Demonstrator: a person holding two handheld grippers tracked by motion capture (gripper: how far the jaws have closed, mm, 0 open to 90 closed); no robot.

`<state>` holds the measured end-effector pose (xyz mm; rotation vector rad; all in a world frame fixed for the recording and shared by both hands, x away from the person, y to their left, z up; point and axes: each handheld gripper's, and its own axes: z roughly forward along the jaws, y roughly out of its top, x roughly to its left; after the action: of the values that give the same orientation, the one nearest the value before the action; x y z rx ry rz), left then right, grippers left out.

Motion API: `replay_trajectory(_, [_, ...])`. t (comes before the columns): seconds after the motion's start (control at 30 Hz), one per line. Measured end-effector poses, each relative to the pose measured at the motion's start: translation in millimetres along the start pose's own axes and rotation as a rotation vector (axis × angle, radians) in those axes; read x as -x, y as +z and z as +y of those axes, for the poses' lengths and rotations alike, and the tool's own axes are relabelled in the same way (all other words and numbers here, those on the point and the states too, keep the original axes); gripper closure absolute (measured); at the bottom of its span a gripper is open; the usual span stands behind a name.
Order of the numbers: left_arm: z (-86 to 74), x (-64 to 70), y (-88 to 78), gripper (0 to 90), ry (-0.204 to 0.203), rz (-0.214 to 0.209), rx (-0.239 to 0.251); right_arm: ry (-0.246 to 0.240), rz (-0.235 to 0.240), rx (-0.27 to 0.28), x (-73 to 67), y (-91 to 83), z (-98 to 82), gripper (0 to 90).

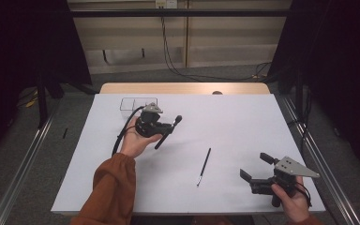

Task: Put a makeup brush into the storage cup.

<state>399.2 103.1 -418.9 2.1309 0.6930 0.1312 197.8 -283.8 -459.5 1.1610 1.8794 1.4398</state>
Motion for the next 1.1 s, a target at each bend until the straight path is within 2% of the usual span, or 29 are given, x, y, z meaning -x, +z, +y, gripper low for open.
replay_trajectory(0.13, [-1.3,1.9,-2.9,79.5,0.001,0.015,0.033,-0.001,0.001,0.0,-0.1,-0.1,0.0,0.0])
replay_trajectory(0.53, [-8.2,1.8,-12.0,79.5,-0.005,0.013,0.123,-0.001,-0.001,0.0,-0.5,0.2,0.1,0.0])
replay_trajectory(0.83, [-7.3,3.9,-22.8,79.4,0.002,0.02,0.187,-0.001,-0.001,0.001,-0.5,0.0,0.1,0.0])
replay_trajectory(1.1, [-5.5,4.2,-32.6,79.4,-0.009,0.023,0.24,0.001,0.0,0.002,-0.8,0.1,0.2,0.0])
